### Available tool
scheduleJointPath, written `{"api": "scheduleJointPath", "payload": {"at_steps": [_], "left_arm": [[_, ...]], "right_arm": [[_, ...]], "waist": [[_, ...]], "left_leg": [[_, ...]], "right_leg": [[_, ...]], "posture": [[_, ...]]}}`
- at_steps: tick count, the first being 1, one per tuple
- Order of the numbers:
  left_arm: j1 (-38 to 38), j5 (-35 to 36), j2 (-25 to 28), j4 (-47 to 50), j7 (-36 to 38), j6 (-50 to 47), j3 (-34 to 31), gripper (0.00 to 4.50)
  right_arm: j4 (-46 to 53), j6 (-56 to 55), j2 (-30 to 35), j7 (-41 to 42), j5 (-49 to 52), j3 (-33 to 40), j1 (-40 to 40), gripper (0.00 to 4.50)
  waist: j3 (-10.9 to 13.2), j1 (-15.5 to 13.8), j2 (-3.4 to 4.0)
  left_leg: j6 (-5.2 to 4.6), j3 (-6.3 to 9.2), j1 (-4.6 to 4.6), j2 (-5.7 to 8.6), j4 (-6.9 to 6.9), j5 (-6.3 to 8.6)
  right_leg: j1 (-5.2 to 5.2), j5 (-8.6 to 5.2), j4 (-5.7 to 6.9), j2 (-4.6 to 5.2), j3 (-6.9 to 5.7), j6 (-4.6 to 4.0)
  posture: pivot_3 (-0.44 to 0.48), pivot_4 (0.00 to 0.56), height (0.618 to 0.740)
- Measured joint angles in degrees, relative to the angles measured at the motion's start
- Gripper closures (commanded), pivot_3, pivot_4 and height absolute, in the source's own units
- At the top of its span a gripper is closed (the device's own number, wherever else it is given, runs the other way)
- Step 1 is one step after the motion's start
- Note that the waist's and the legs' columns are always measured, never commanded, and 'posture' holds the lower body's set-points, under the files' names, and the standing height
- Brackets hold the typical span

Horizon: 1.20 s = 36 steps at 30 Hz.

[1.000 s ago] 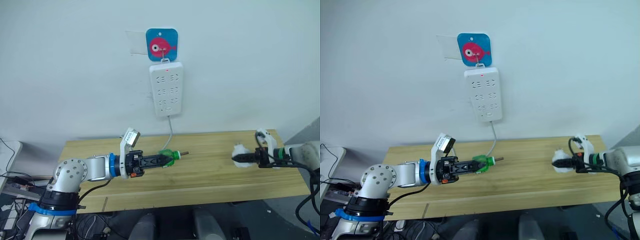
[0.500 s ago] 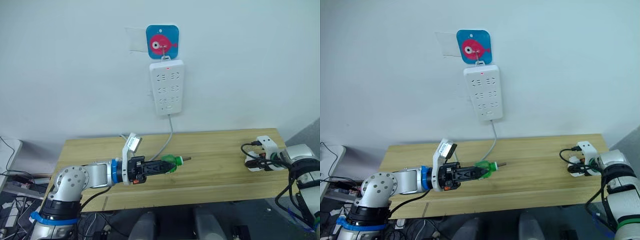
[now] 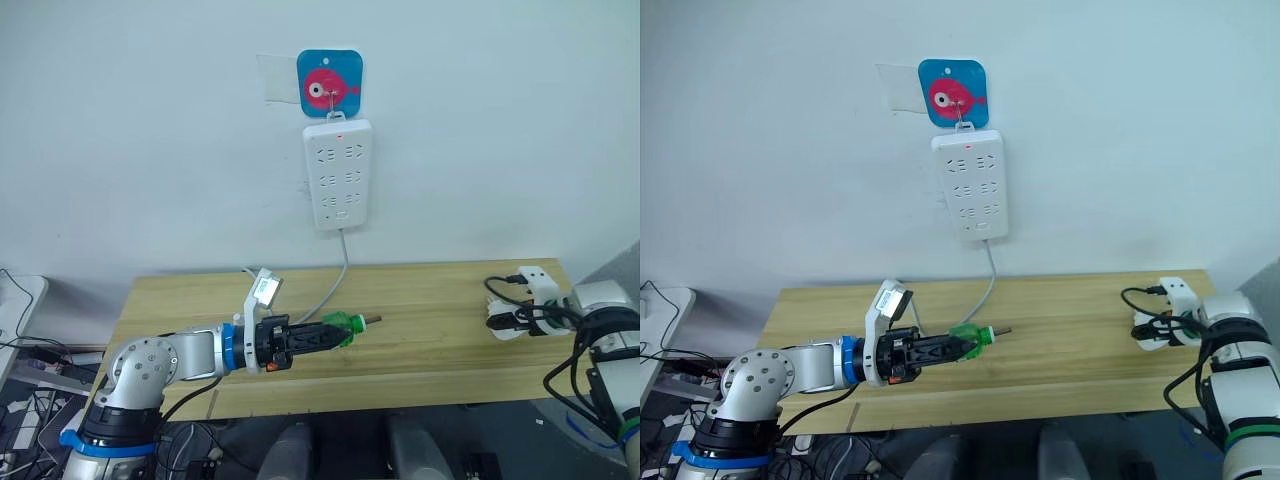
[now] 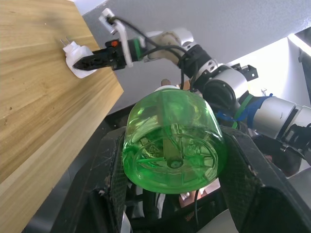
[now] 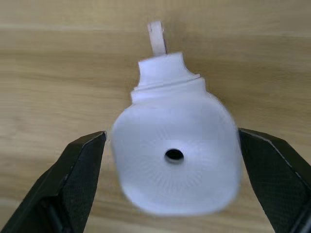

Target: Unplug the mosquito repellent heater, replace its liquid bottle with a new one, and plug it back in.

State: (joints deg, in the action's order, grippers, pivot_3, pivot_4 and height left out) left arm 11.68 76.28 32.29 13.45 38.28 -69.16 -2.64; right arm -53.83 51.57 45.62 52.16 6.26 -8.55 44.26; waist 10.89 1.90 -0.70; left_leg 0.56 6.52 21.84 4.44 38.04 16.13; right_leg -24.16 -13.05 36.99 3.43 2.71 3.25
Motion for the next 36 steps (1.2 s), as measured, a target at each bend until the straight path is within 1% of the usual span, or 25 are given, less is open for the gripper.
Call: {"api": "scheduleJointPath", "payload": {"at_steps": [3,5,6,8,9,10,11,13,14,15,17,18,19,20,23,24,27,31,36], "left_arm": [[0.3,-1.7,0.0,-0.2,1.8,1.3,0.0,2.27],[0.4,-5.2,0.0,0.0,4.0,4.2,0.2,2.27],[0.4,-7.5,0.0,0.3,5.1,6.5,0.7,2.27],[0.4,-12.7,-1.1,0.7,6.5,11.8,2.0,2.27],[0.4,-17.4,-2.5,1.0,7.0,16.7,3.2,2.27],[0.4,-19.9,-3.6,1.0,7.0,19.3,4.0,2.27],[0.8,-26.6,-5.3,1.0,7.3,26.4,6.7,2.27],[1.7,-33.9,-7.5,0.2,7.3,34.4,9.3,2.27],[2.2,-37.8,-8.8,-0.4,7.0,38.8,10.0,2.27],[2.5,-39.3,-9.5,-0.9,6.5,40.7,10.0,2.27],[3.5,-43.4,-10.8,-2.5,5.9,45.3,10.3,2.27],[4.1,-46.1,-11.3,-3.7,5.8,48.0,10.9,2.27],[4.6,-47.7,-12.1,-4.8,5.8,49.7,11.3,2.27],[4.9,-48.7,-12.8,-5.5,5.7,50.7,11.4,2.27],[6.0,-50.9,-14.5,-7.5,5.7,52.7,11.9,2.27],[6.3,-51.5,-14.7,-7.7,5.8,53.2,12.0,2.27],[6.9,-52.9,-15.4,-8.0,6.0,54.7,12.3,2.27],[6.9,-54.0,-15.8,-8.0,6.2,54.8,13.2,2.27],[6.2,-54.8,-16.3,-6.5,6.2,54.8,14.3,2.27]], "right_arm": [[10.3,7.9,4.3,4.3,3.8,2.7,-2.1,0.06],[20.1,14.3,6.2,6.2,8.6,7.6,-5.1,0.06],[24.6,16.7,6.0,6.4,11.1,10.4,-6.7,0.06],[32.2,21.6,3.3,5.5,15.5,16.5,-9.3,0.06],[36.8,25.9,-1.2,3.0,17.9,23.0,-10.3,0.06],[39.4,28.0,-4.2,1.8,19.6,26.0,-10.5,0.06],[45.0,33.5,-11.4,-1.8,21.7,33.9,-11.0,0.06],[51.4,38.2,-19.4,-5.9,25.9,40.4,-12.1,0.06],[55.8,39.6,-24.6,-9.8,29.5,44.7,-13.4,0.06],[57.5,40.1,-27.1,-11.6,31.5,46.2,-14.0,0.06],[62.5,40.5,-34.4,-17.9,36.5,50.1,-15.5,0.06],[65.3,40.5,-38.8,-22.6,39.7,52.1,-16.3,0.06],[67.3,40.5,-42.7,-26.6,42.6,53.5,-16.8,0.06],[68.4,40.5,-45.2,-29.8,44.6,54.3,-17.2,0.06],[70.9,40.5,-51.8,-39.1,49.6,55.5,-18.0,0.06],[71.3,40.5,-53.1,-41.3,51.0,55.6,-18.0,0.06],[72.2,40.5,-54.3,-47.4,55.8,55.5,-17.5,0.06],[72.2,40.2,-54.4,-53.7,59.5,55.3,-17.4,0.06],[71.8,36.2,-54.5,-61.3,66.4,51.9,-17.5,0.06]], "waist": [[0.0,0.0,0.01],[0.0,0.1,0.00],[0.0,0.2,0.00],[0.0,0.3,0.00],[0.0,0.3,-0.01],[0.0,0.4,0.00],[0.0,0.2,-0.01],[0.0,-0.1,-0.01],[0.0,-0.2,-0.01],[0.0,-0.3,0.00],[0.0,-0.3,0.01],[0.0,-0.2,0.01],[0.0,-0.1,0.03],[0.0,-0.1,0.03],[0.0,0.2,0.04],[0.0,0.3,0.04],[-0.1,0.5,0.06],[-0.1,1.1,0.08],[-0.1,1.6,0.09]], "left_leg": [[-0.02,0.04,0.00,-0.03,-0.01,0.02],[-0.01,0.05,0.00,-0.07,-0.02,0.03],[-0.01,0.06,0.00,-0.09,-0.02,0.04],[0.01,0.01,-0.01,-0.10,-0.01,0.03],[0.01,-0.01,-0.03,-0.12,0.00,0.03],[0.02,-0.03,-0.03,-0.14,0.00,0.03],[0.08,0.01,-0.01,-0.14,-0.01,0.00],[0.08,0.08,0.04,-0.13,-0.02,0.00],[0.09,0.09,0.07,-0.12,-0.05,0.00],[0.09,0.17,0.08,-0.11,-0.04,0.02],[0.06,0.15,0.11,-0.08,-0.06,0.04],[0.06,0.13,0.11,-0.07,-0.06,0.04],[0.06,0.12,0.10,-0.07,-0.07,0.05],[0.05,0.11,0.10,-0.07,-0.05,0.05],[0.04,0.13,0.07,-0.09,-0.05,0.05],[0.04,0.14,0.06,-0.10,-0.05,0.04],[0.04,0.15,0.03,-0.10,-0.05,0.04],[0.03,0.15,0.04,-0.10,-0.06,0.04],[0.02,0.15,0.03,-0.14,-0.07,0.05]], "right_leg": [[0.00,0.00,-0.02,0.00,-0.04,0.00],[0.01,0.00,-0.04,-0.01,-0.05,0.00],[0.02,0.00,-0.05,-0.01,-0.06,0.00],[0.03,0.00,-0.04,-0.03,-0.02,0.00],[0.05,0.02,-0.05,-0.03,-0.01,-0.02],[0.05,0.04,-0.05,-0.04,0.01,-0.05],[0.04,0.06,-0.06,-0.04,-0.01,-0.07],[-0.01,0.07,-0.05,-0.03,-0.05,-0.08],[-0.03,0.07,-0.06,-0.01,-0.05,-0.08],[-0.02,0.07,-0.08,0.01,-0.10,-0.08],[-0.07,0.07,-0.08,0.06,-0.08,-0.08],[-0.08,0.07,-0.08,0.06,-0.06,-0.08],[-0.08,0.07,-0.07,0.06,-0.05,-0.08],[-0.10,0.08,-0.04,0.06,-0.04,-0.08],[-0.13,0.08,0.05,0.03,-0.07,-0.08],[-0.13,0.08,0.10,0.01,-0.08,-0.08],[-0.11,0.08,0.11,-0.05,-0.09,-0.07],[-0.10,0.08,0.11,-0.21,-0.09,-0.07],[-0.11,0.07,0.11,-0.24,-0.09,-0.07]], "posture": [[-0.073,0.178,0.740],[-0.090,0.177,0.740],[-0.092,0.177,0.740],[-0.093,0.178,0.740],[-0.096,0.180,0.740],[-0.096,0.180,0.740],[-0.100,0.181,0.740],[-0.104,0.181,0.740],[-0.104,0.182,0.740],[-0.104,0.182,0.740],[-0.104,0.181,0.740],[-0.104,0.182,0.740],[-0.104,0.182,0.740],[-0.104,0.182,0.740],[-0.099,0.179,0.740],[-0.100,0.179,0.740],[-0.100,0.178,0.740],[-0.097,0.177,0.740],[-0.091,0.173,0.740]]}}
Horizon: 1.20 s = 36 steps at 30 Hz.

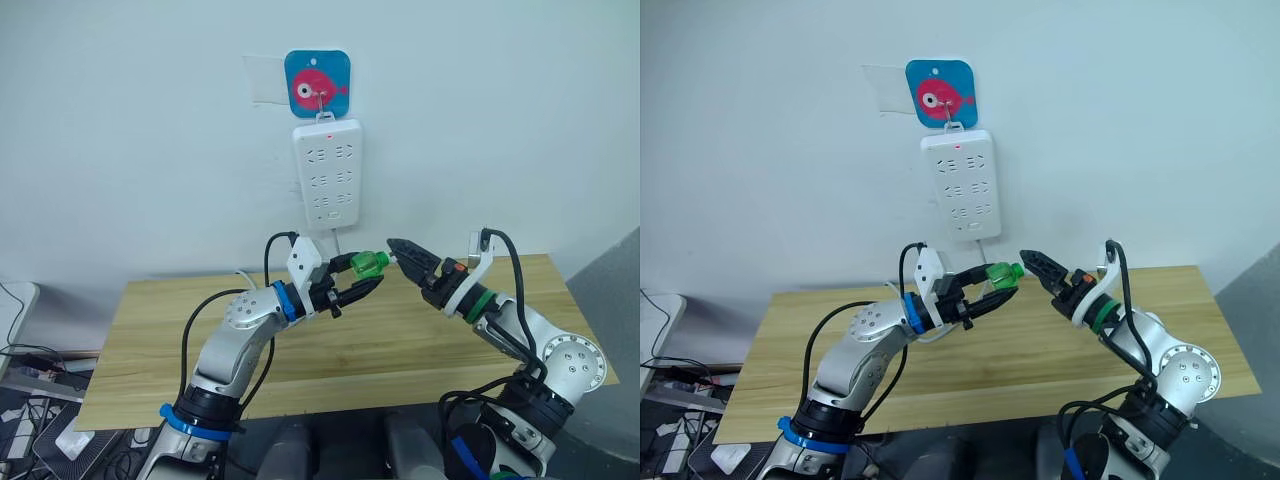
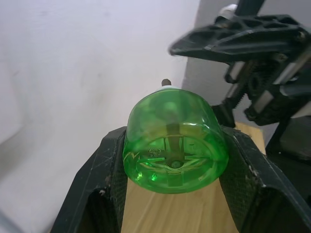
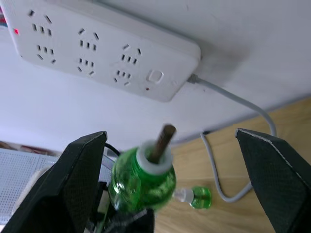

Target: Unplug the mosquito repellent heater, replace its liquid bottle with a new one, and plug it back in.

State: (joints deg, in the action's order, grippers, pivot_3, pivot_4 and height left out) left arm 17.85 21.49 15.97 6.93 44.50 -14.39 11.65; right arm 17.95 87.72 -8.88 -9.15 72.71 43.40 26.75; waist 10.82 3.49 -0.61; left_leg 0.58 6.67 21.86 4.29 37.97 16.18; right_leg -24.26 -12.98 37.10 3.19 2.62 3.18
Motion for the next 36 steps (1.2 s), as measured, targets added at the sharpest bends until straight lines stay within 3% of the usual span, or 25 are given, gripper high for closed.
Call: {"api": "scheduleJointPath", "payload": {"at_steps": [4,8,11,12,26,33,36], "left_arm": [[-0.2,-0.1,0.0,0.0,0.0,0.0,0.3,2.27],[-0.2,-0.2,-0.1,0.0,0.0,0.0,0.3,2.27],[0.0,-0.2,-0.4,0.1,0.1,0.0,0.3,2.27],[0.0,-0.2,-0.5,0.1,0.1,0.1,0.3,2.27],[-0.7,-0.5,-0.3,1.3,0.2,-0.1,0.4,2.27],[-0.6,-1.8,0.1,1.5,0.9,0.2,0.8,0.06],[-0.6,-2.5,1.0,1.5,1.3,0.2,0.9,0.02]], "right_arm": [[-1.1,-4.9,0.3,-5.4,7.1,-5.6,-2.1,0.22],[-2.5,-9.9,1.7,-9.3,14.2,-12.0,-6.3,1.29],[-2.9,-14.2,4.4,-11.9,18.9,-16.7,-8.9,2.39],[-2.9,-15.2,5.4,-12.3,20.0,-17.8,-9.1,2.50],[-2.8,-29.4,16.7,-13.8,29.9,-30.2,-12.6,2.50],[-2.8,-33.5,20.1,-13.0,31.9,-33.8,-12.9,2.50],[-2.8,-35.0,21.4,-12.3,31.5,-34.5,-13.0,2.50]], "waist": [[0.0,0.3,0.00],[0.0,0.5,0.00],[0.0,0.5,0.00],[0.0,0.5,0.00],[0.0,0.7,-0.01],[0.0,0.6,-0.02],[0.0,0.6,-0.02]], "left_leg": [[0.00,0.02,0.01,-0.01,-0.01,0.00],[-0.01,0.02,0.01,0.01,0.00,0.00],[-0.01,0.00,0.01,0.02,0.01,0.00],[-0.01,-0.01,0.00,0.01,0.01,0.00],[-0.02,0.02,0.01,0.00,0.01,0.00],[-0.02,0.02,0.01,0.00,0.02,0.00],[-0.02,0.02,0.01,0.00,0.02,0.00]], "right_leg": [[0.00,0.00,-0.01,-0.02,-0.01,0.00],[0.03,0.00,-0.03,-0.03,-0.02,0.00],[0.03,0.00,-0.03,-0.04,0.00,0.01],[0.04,0.00,-0.03,-0.04,0.00,0.01],[0.07,-0.01,-0.06,-0.07,-0.02,0.02],[0.07,-0.01,-0.06,-0.07,-0.02,0.02],[0.07,-0.01,-0.06,-0.07,-0.02,0.02]], "posture": [[-0.090,0.173,0.740],[-0.093,0.168,0.740],[-0.093,0.165,0.740],[-0.093,0.164,0.740],[-0.087,0.155,0.740],[-0.086,0.153,0.740],[-0.085,0.157,0.740]]}}
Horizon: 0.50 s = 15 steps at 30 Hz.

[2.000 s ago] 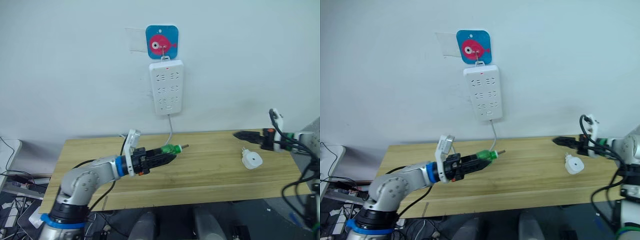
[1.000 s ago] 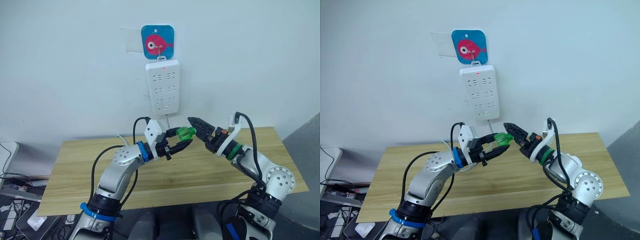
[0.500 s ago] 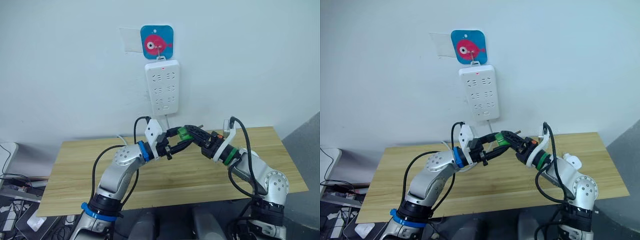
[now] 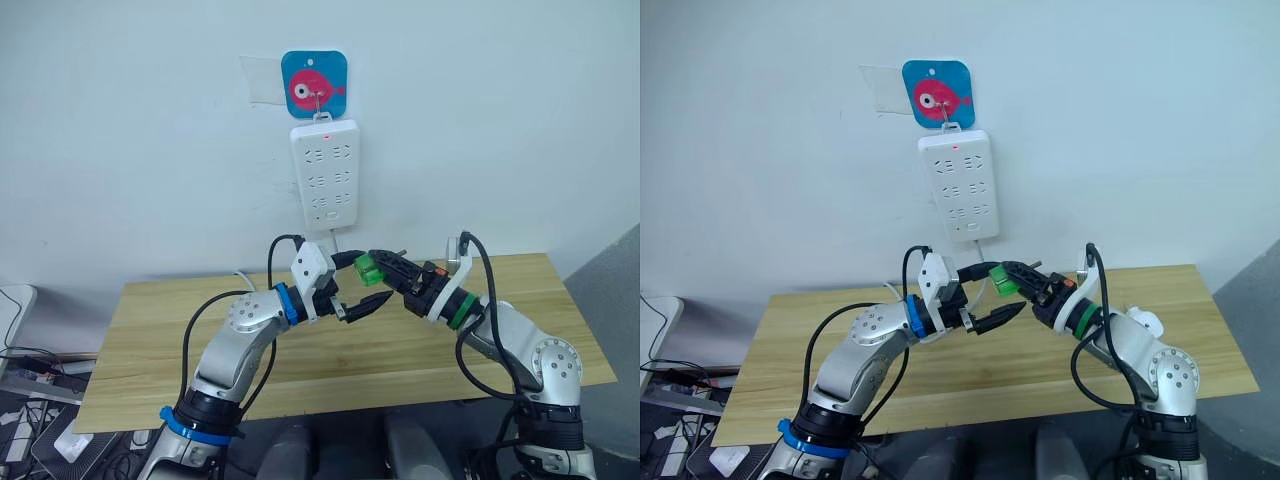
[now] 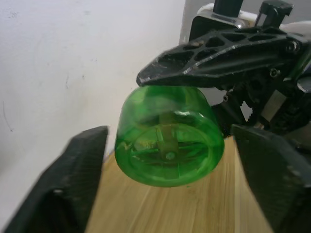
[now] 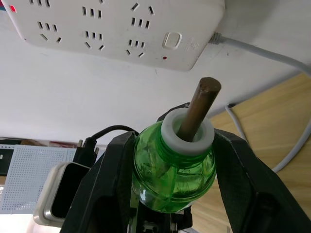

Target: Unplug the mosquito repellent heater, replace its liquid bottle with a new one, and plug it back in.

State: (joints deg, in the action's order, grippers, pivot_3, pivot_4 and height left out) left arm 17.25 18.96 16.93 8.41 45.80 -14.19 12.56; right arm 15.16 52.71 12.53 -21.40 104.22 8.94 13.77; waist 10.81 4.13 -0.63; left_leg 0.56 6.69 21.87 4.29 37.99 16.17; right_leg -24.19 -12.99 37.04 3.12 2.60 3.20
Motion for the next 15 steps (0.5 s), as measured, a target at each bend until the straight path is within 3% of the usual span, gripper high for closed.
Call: {"api": "scheduleJointPath", "payload": {"at_steps": [3,6,8,12,15], "left_arm": [[-0.1,-0.2,3.9,1.0,1.8,-0.4,0.0,0.02],[-1.3,-0.2,9.1,3.2,4.9,-0.6,-0.3,0.02],[-2.0,0.0,10.9,3.5,6.5,-1.3,-0.4,0.02],[-2.0,0.4,9.3,4.4,7.1,-2.2,0.2,0.02],[-1.9,0.0,8.4,4.5,7.0,-2.2,0.9,0.02]], "right_arm": [[0.2,-3.1,3.7,3.2,-10.7,-1.0,0.0,2.50],[-0.2,-10.9,16.0,15.6,-36.7,-10.1,-1.2,2.50],[-5.2,-23.7,19.6,24.5,-56.1,-17.1,-1.9,2.50],[-20.4,-46.0,17.3,33.5,-78.6,-22.6,-1.3,2.50],[-32.5,-55.2,14.7,35.7,-87.4,-23.4,1.0,2.50]], "waist": [[0.0,0.0,0.00],[0.0,-0.1,0.00],[0.0,-0.1,0.00],[0.0,-0.2,-0.01],[0.0,-0.4,-0.02]], "left_leg": [[0.00,-0.02,0.00,0.01,0.00,0.00],[0.00,-0.11,-0.02,0.06,0.02,0.00],[0.00,-0.22,-0.08,0.03,0.02,0.00],[0.02,-0.24,-0.11,-0.02,0.02,-0.01],[0.03,-0.23,-0.13,0.00,0.01,-0.01]], "right_leg": [[0.00,0.00,0.00,-0.02,-0.01,0.01],[0.00,-0.04,-0.06,-0.05,-0.01,0.06],[0.03,-0.05,-0.04,-0.06,-0.02,0.08],[0.04,-0.03,0.00,-0.05,0.05,0.05],[0.03,-0.02,-0.01,-0.03,0.14,0.04]], "posture": [[-0.083,0.166,0.740],[-0.078,0.168,0.740],[-0.073,0.169,0.740],[-0.072,0.168,0.740],[-0.067,0.171,0.740]]}}
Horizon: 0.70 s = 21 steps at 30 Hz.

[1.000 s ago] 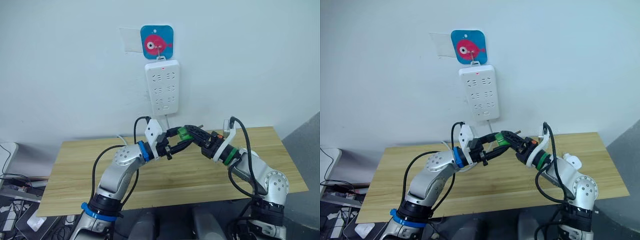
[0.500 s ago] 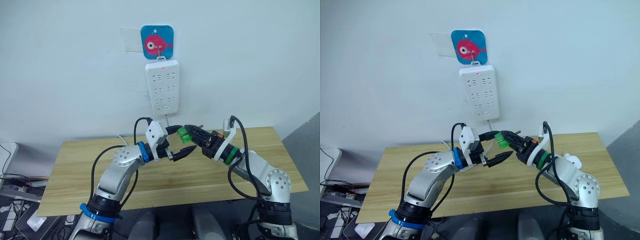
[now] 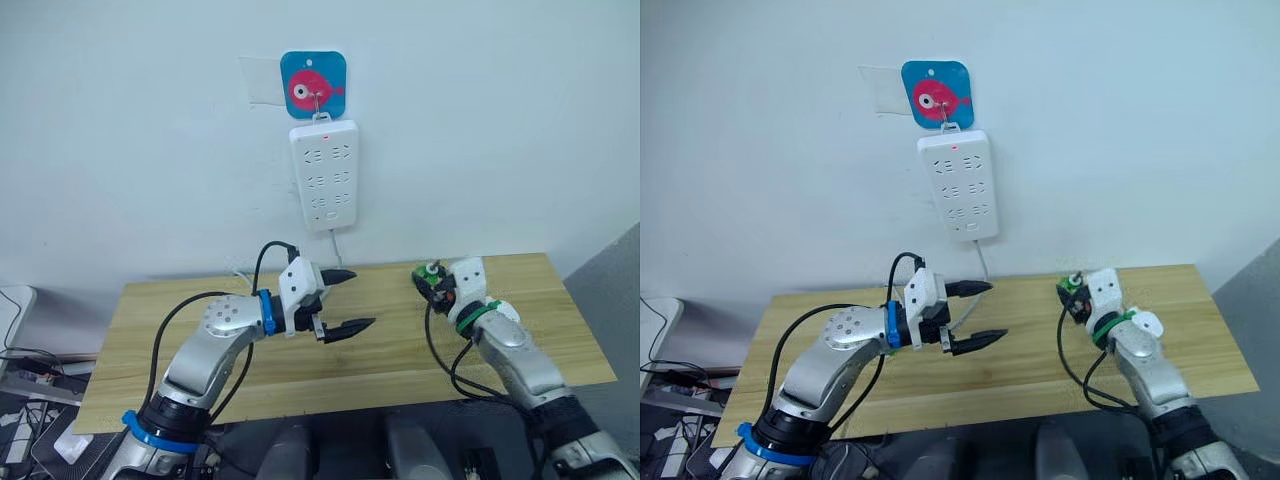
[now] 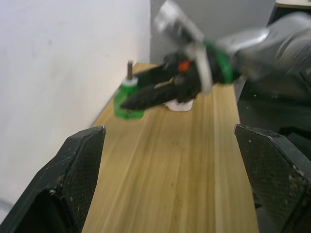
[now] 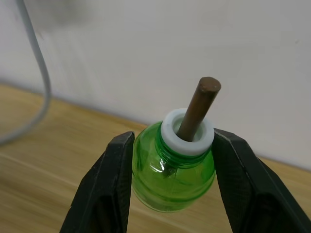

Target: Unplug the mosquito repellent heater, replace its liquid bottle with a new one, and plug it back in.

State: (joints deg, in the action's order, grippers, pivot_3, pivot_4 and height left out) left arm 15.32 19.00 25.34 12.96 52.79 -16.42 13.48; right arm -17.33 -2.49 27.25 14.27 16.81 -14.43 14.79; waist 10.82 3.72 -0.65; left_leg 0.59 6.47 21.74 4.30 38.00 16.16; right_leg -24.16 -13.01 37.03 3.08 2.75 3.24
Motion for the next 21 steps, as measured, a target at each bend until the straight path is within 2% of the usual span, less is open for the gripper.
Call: {"api": "scheduleJointPath", "payload": {"at_steps": [4,9,13,20,21], "left_arm": [[0.0,-0.3,-0.5,0.0,-0.5,-0.1,0.3,0.02],[0.0,-1.2,-0.5,-0.2,-0.7,0.0,1.0,0.02],[-0.1,-1.9,-0.4,-0.2,-0.6,0.2,1.3,0.02],[-1.2,-2.4,-0.3,-0.2,-0.6,0.3,1.3,0.00],[-1.4,-2.4,-0.3,-0.2,-0.8,0.3,1.3,0.00]], "right_arm": [[-15.7,-8.8,-4.3,1.5,-6.7,0.5,2.7,2.50],[-27.2,-13.3,-7.6,1.4,-9.7,3.7,6.3,2.50],[-31.8,-15.8,-8.8,1.7,-11.7,5.1,8.6,2.50],[-35.5,-18.0,-9.6,2.2,-13.5,7.8,8.9,0.02],[-35.4,-18.2,-9.6,2.5,-13.5,8.4,8.8,0.02]], "waist": [[0.0,-0.2,0.00],[0.0,-0.3,0.00],[0.0,-0.4,0.00],[0.0,-0.4,0.01],[0.0,-0.4,0.01]], "left_leg": [[0.01,0.03,0.00,-0.01,-0.01,-0.01],[0.01,0.02,-0.05,0.00,0.01,0.00],[0.02,0.04,-0.05,0.00,-0.01,-0.01],[0.01,0.03,-0.07,0.00,0.00,0.00],[0.01,0.04,-0.07,0.00,0.00,0.00]], "right_leg": [[-0.01,0.01,0.01,0.01,0.00,-0.02],[0.03,0.02,0.03,0.00,0.05,-0.03],[0.02,0.02,0.03,0.00,0.02,-0.03],[0.03,0.02,0.05,0.01,0.04,-0.03],[0.04,0.02,0.06,0.01,0.04,-0.03]], "posture": [[-0.049,0.176,0.740],[-0.043,0.176,0.740],[-0.038,0.177,0.740],[-0.040,0.176,0.740],[-0.043,0.176,0.740]]}}
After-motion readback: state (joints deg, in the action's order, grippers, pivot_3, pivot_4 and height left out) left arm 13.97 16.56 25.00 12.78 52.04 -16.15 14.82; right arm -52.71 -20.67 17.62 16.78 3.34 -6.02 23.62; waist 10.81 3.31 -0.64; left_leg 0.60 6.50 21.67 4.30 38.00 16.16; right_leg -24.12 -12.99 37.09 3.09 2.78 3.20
